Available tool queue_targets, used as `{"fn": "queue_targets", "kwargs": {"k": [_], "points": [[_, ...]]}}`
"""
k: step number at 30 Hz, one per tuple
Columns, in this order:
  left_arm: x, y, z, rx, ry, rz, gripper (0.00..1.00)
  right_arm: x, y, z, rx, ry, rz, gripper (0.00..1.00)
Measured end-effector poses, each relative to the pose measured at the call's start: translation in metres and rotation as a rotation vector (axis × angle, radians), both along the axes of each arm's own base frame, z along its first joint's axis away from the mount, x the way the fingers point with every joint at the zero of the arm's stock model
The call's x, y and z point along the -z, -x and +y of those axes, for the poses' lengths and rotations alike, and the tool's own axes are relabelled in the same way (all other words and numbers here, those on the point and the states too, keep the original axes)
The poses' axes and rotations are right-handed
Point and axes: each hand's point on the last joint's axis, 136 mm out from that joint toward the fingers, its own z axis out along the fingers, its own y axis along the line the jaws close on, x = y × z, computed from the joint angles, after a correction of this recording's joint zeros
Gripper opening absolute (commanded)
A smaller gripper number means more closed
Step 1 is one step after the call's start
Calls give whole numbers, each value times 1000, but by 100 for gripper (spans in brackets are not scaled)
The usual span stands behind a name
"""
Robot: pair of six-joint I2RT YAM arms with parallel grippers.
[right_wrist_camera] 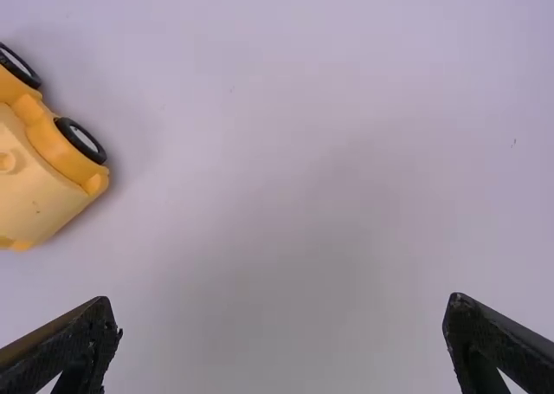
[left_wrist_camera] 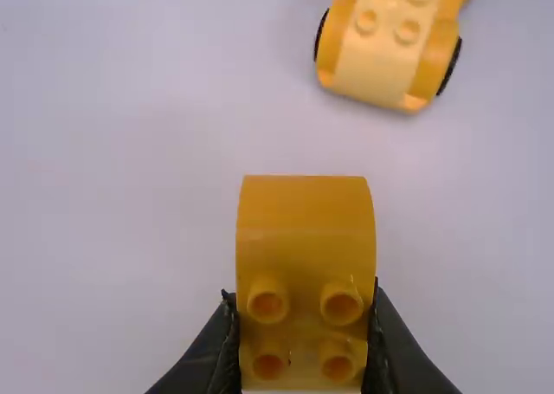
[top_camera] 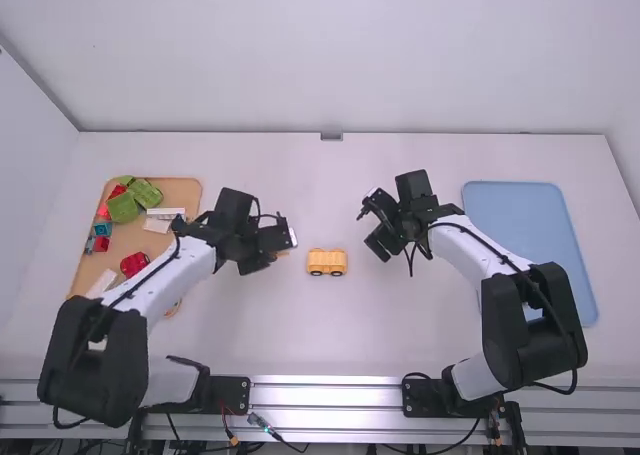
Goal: Assemble lego blocks to make yellow taxi
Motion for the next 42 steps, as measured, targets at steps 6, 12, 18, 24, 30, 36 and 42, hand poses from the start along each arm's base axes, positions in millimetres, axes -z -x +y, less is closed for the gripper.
{"fn": "queue_targets", "kwargs": {"k": [6, 12, 18, 24, 30, 36, 42], "points": [[35, -1, 3, 40, -93, 135, 1, 0, 0, 0, -4, 0, -1, 99], [46, -11, 1, 147, -144, 194, 1, 0, 0, 0, -5, -1, -1, 99], [55, -13, 0, 211, -164, 190, 2, 0, 0, 0, -3, -2, 0, 99], [69, -11, 1, 272, -179, 159, 8, 0, 0, 0, -4, -1, -1, 99], [76, -9, 1, 287, -182, 139, 16, 0, 0, 0, -3, -1, 0, 99], [79, -7, 1, 292, -179, 136, 99, 0, 0, 0, -4, -1, 0, 99], [75, -9, -2, 292, -160, 125, 99, 0, 0, 0, -4, -1, 0, 99]]}}
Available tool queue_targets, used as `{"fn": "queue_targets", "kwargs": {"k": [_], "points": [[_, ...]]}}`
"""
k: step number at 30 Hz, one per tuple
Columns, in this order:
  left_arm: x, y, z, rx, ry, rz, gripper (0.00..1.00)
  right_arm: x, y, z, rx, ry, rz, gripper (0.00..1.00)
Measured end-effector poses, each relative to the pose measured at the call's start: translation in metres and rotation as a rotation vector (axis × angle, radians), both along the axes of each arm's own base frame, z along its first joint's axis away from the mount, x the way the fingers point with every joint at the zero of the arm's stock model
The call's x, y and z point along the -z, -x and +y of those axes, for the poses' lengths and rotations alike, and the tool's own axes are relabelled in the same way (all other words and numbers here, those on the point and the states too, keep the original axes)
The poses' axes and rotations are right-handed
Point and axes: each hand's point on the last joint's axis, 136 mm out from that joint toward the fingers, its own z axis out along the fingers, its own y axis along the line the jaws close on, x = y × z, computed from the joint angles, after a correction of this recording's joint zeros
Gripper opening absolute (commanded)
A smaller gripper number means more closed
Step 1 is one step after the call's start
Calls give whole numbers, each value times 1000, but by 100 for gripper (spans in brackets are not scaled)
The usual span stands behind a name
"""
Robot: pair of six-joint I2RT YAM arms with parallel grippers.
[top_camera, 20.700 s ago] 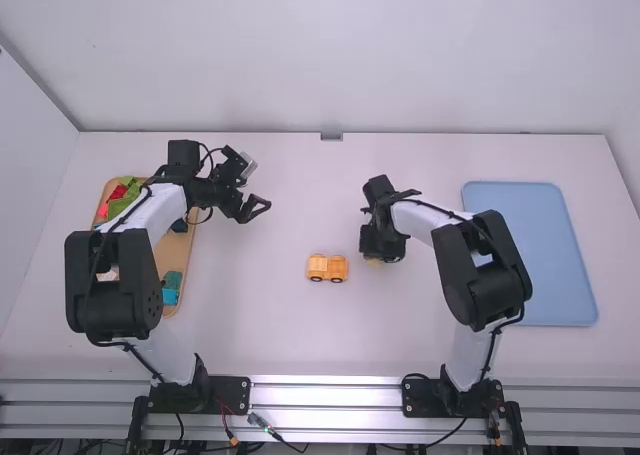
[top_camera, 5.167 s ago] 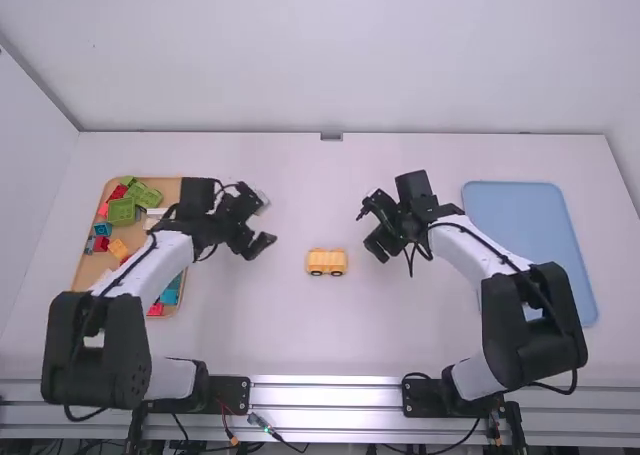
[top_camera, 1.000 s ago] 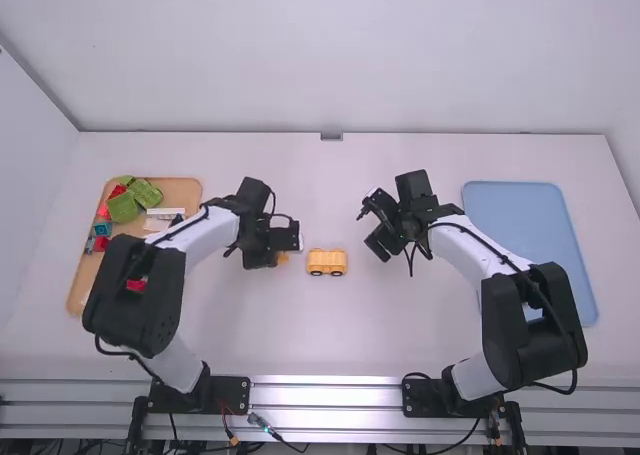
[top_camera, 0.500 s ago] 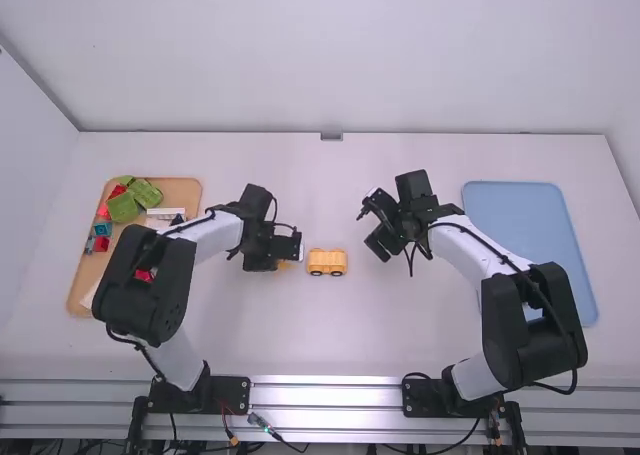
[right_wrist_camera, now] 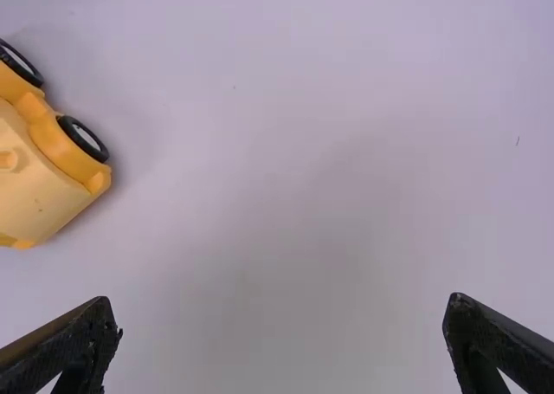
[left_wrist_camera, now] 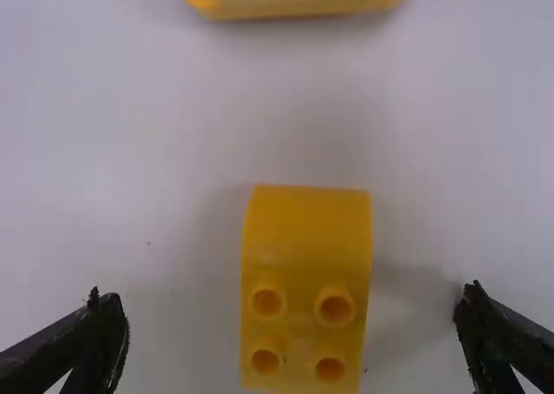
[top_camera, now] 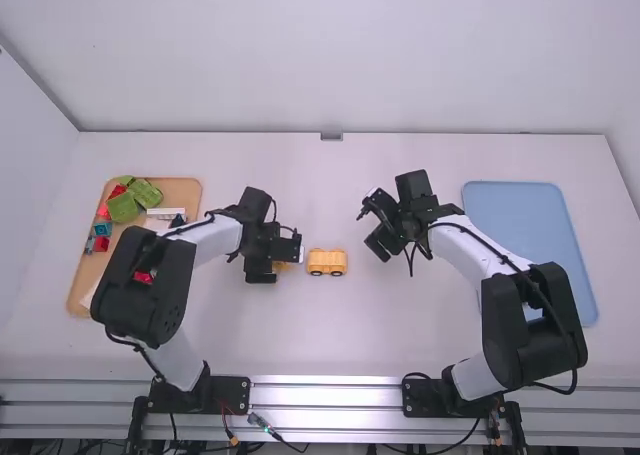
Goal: Assemble lego blocks to make yellow taxi
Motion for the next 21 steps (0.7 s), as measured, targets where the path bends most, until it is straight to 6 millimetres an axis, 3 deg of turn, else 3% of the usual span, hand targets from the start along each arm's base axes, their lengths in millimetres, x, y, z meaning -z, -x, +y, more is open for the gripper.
{"fn": "queue_targets", "kwargs": {"k": [7, 12, 21], "points": [[-1, 9, 1, -1, -4, 47, 99, 0, 0, 0, -1, 0, -1, 99], [-14, 0, -5, -14, 70, 51, 99, -1, -2, 0, 0, -3, -10, 99], [-39, -1, 5, -54, 394, 93, 99, -3, 0, 6, -32, -27, -10, 99]]}}
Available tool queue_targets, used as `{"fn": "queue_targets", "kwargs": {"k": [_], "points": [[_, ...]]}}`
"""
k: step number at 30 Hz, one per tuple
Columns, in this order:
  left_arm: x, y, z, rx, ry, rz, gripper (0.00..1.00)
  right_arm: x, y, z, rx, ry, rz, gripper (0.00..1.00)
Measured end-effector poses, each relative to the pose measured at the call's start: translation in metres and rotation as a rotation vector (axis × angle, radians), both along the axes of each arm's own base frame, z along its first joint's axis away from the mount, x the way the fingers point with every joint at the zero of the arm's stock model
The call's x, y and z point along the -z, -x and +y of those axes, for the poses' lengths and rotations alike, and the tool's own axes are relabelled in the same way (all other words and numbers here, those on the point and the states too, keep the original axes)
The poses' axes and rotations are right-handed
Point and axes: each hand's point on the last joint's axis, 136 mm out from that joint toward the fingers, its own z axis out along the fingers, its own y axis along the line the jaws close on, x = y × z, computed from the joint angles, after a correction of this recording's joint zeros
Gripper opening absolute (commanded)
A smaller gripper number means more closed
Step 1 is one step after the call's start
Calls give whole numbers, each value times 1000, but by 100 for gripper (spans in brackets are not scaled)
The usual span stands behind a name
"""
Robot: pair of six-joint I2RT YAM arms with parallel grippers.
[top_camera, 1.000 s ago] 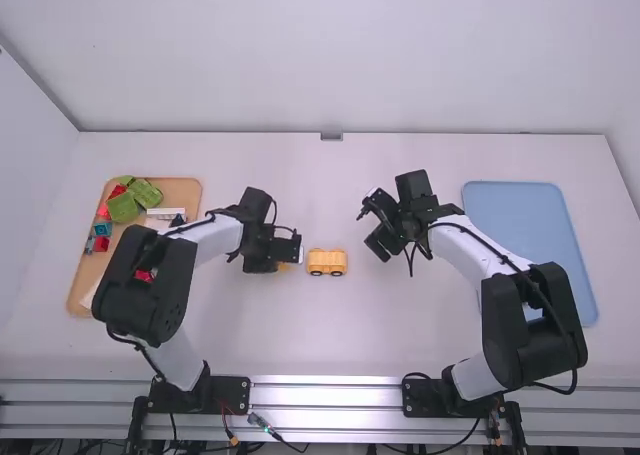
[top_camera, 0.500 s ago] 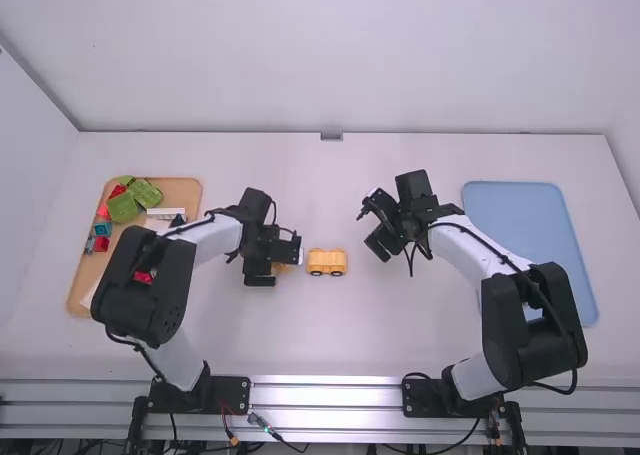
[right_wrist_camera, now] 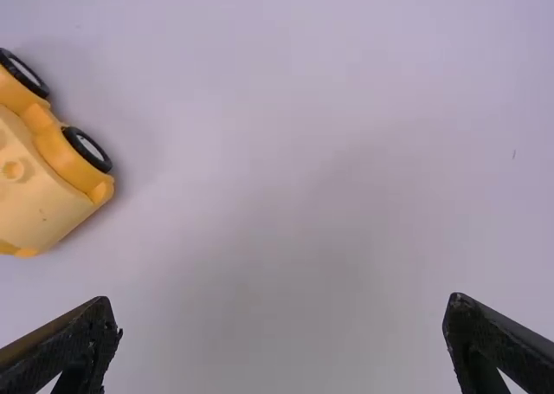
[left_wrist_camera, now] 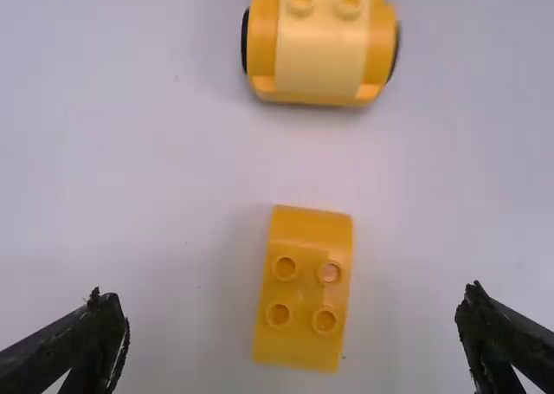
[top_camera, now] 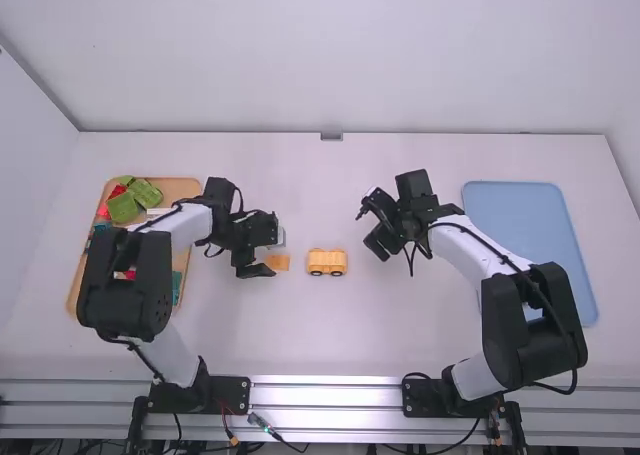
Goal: Assemble lego blocks to make yellow taxi
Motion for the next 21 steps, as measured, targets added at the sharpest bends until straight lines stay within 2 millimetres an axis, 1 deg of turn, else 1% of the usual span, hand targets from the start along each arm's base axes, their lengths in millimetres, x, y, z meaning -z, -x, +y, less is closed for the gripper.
{"fn": "queue_targets", "kwargs": {"k": [1, 4, 7, 9, 12, 15, 18, 21], "points": [[-5, 1, 0, 13, 66, -15, 99, -1, 2, 4, -33, -18, 1, 99], [-9, 4, -1, 33, 160, -58, 99, -6, 1, 14, -90, -60, -23, 99], [-9, 6, -4, 46, 226, -111, 99, -10, -3, 26, -144, -119, -78, 99], [-8, 5, -7, 52, 248, -141, 99, -8, -1, 31, -165, -147, -90, 99], [-8, 4, -11, 48, 287, -178, 99, -1, 7, 35, -192, -182, -97, 99], [-7, 4, -13, 22, 312, -171, 99, 5, 17, 41, -230, -228, -98, 99], [-7, 6, -14, 7, 327, -154, 99, 6, 30, 51, -302, -292, -98, 99], [-7, 5, -15, 2, 335, -153, 99, 2, 38, 59, -354, -340, -94, 99]]}}
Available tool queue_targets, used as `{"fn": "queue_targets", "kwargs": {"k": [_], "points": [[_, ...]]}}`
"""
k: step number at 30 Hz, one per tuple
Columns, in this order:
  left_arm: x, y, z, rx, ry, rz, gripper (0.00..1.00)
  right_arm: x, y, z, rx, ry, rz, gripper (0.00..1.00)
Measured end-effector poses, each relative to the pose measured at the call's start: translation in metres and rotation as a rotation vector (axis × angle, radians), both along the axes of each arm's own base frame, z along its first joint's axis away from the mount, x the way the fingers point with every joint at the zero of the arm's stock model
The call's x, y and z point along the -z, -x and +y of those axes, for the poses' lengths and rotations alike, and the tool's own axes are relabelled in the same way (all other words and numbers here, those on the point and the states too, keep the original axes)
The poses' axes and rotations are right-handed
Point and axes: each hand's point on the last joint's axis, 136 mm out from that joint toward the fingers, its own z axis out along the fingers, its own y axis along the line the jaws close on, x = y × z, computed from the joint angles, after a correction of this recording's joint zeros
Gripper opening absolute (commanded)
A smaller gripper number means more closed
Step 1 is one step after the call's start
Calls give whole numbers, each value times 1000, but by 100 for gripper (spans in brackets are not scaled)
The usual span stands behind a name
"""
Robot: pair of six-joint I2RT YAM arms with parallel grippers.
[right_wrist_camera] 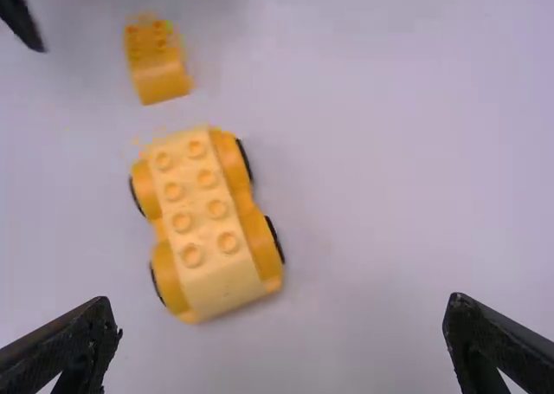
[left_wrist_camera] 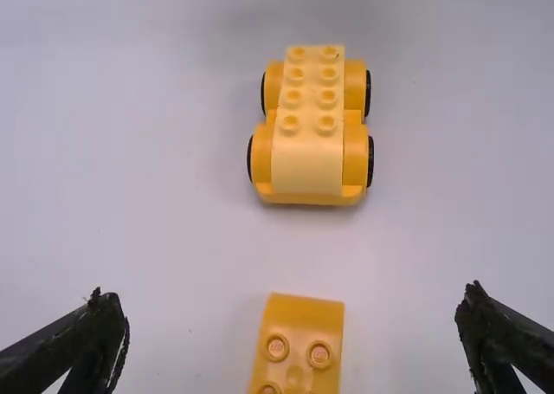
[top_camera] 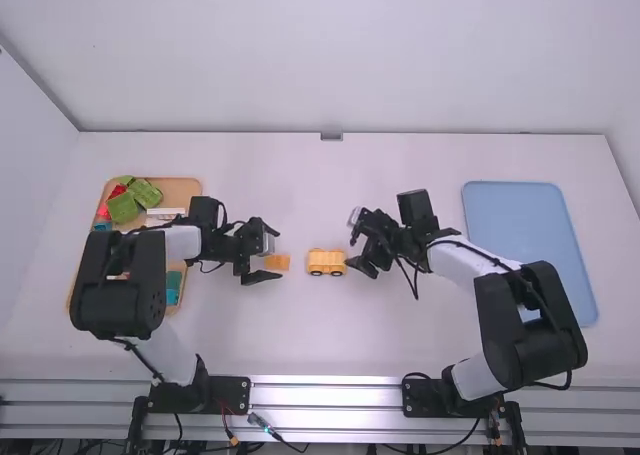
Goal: Assemble lego blocks to make yellow taxi
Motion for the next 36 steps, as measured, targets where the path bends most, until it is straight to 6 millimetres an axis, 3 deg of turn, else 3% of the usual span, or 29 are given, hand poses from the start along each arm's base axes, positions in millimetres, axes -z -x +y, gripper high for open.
{"fn": "queue_targets", "kwargs": {"k": [11, 18, 30, 36], "points": [[25, 6, 1, -10, -8, 102, 99, -7, 9, 9, -71, -61, -7, 99], [37, -2, 10, -30, -84, 78, 99, 0, 23, 12, -121, -101, -35, 99], [33, -20, 14, -32, -107, 104, 99, -1, 30, 14, -140, -134, -22, 99], [38, -10, 13, 33, -109, 199, 99, 0, 31, 14, -144, -139, -24, 99]]}}
